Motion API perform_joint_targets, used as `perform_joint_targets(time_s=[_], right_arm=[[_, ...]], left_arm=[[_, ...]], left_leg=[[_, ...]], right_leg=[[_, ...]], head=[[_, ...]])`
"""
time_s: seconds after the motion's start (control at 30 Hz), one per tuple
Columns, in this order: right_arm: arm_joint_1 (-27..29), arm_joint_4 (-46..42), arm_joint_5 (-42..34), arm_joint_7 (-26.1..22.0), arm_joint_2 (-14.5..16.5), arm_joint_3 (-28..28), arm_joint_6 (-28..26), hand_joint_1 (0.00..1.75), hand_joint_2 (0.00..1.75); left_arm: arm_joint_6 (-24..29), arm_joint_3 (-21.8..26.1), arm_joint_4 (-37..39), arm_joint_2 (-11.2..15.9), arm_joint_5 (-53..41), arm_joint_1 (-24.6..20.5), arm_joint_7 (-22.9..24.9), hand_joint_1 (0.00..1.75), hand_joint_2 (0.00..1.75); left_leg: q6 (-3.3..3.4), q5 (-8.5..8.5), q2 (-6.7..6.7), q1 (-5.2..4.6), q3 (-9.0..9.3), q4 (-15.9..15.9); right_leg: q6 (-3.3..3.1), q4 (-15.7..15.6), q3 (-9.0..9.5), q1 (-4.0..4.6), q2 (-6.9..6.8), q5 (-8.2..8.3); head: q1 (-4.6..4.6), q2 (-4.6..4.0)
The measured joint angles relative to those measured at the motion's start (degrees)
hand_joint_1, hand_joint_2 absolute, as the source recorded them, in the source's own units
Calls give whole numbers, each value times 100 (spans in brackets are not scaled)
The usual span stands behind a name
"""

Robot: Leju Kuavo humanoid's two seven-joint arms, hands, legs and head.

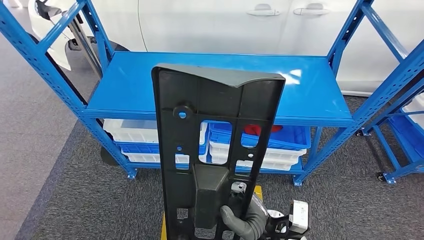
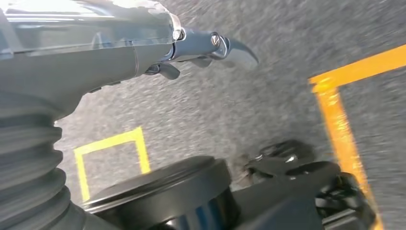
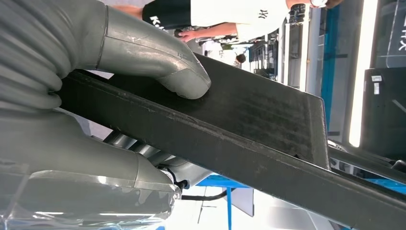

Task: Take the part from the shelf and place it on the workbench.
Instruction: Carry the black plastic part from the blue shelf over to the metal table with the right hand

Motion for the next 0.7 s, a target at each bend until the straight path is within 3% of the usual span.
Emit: perform_joint_targets(time_s=[0.07, 0.2, 0.27, 0.33, 0.37, 0.4, 0.43, 0.47, 0.53, 0.57, 0.6, 0.7], right_arm=[[-3, -1, -1, 0, 1, 0, 3, 175, 175], [-11, -2, -7, 0, 11, 0, 9, 175, 175], [-15, -2, -15, 3, 15, -1, 11, 175, 175], [-16, 0, -26, 9, 16, -2, 16, 175, 175], [-16, 3, -33, 15, 16, -2, 19, 175, 175], [-16, 8, -41, 23, 16, -2, 21, 175, 175], [-17, 13, -49, 34, 16, -2, 22, 175, 175], [-18, 18, -57, 45, 16, -2, 22, 175, 175], [-26, 20, -71, 60, 16, -2, 22, 175, 175], [-29, 19, -78, 60, 16, -3, 22, 175, 175], [-29, 17, -84, 58, 16, -6, 22, 175, 175], [-17, 13, -92, 49, 18, -21, 20, 175, 175]], left_arm=[[0, -1, 0, 0, 2, 43, 6, 0, 175], [0, 2, 0, -3, 28, 74, -3, 0, 175], [2, 3, 0, -6, 53, 67, -5, 0, 175], [4, 4, 0, -6, 74, 59, -9, 0, 175], [4, 6, 0, -6, 84, 56, -11, 0, 175], [5, 7, 0, -6, 92, 53, -14, 0, 175], [5, 9, 0, -6, 98, 48, -15, 0, 175], [6, 10, 0, -6, 100, 44, -16, 0, 175], [6, 12, -1, -8, 100, 35, -16, 0, 175], [6, 13, -1, -9, 100, 31, -15, 0, 175], [6, 13, -1, -10, 100, 28, -14, 0, 175], [6, 12, -1, -8, 96, 22, -14, 0, 175]], left_leg=[[51, 122, -5, -7, 262, -547], [211, 222, -10, -25, 190, -627], [288, 315, 8, -8, 128, -648], [329, 395, 20, -13, 22, -641], [333, 431, 22, -19, -35, -634], [332, 462, 22, -24, -85, -624], [326, 488, 20, -27, -126, -615], [317, 508, 17, -28, -155, -606], [285, 541, 13, -37, -185, -591], [260, 556, 12, -42, -199, -585], [232, 574, 14, -44, -214, -580], [134, 603, 17, -37, -248, -570]], right_leg=[[55, 58, -74, 14, 5, 39], [193, 82, -157, 9, 12, 114], [259, 381, -297, -8, 30, -154], [309, 1101, -572, -29, 37, -626], [323, 1452, -686, -37, 37, -795], [328, 1636, -713, -41, 37, -855], [323, 1597, -623, -42, 37, -809], [307, 1322, -411, -42, 37, -673], [245, 484, 127, -20, 41, -405], [210, 177, 300, -2, 43, -335], [175, 19, 374, 20, 46, -315], [78, -47, 341, 27, 42, -245]], head=[[0, 0], [0, 0], [0, 0], [0, 0], [0, 0], [0, 0], [0, 0], [0, 0], [0, 0], [0, 0], [0, 0], [0, 0]])
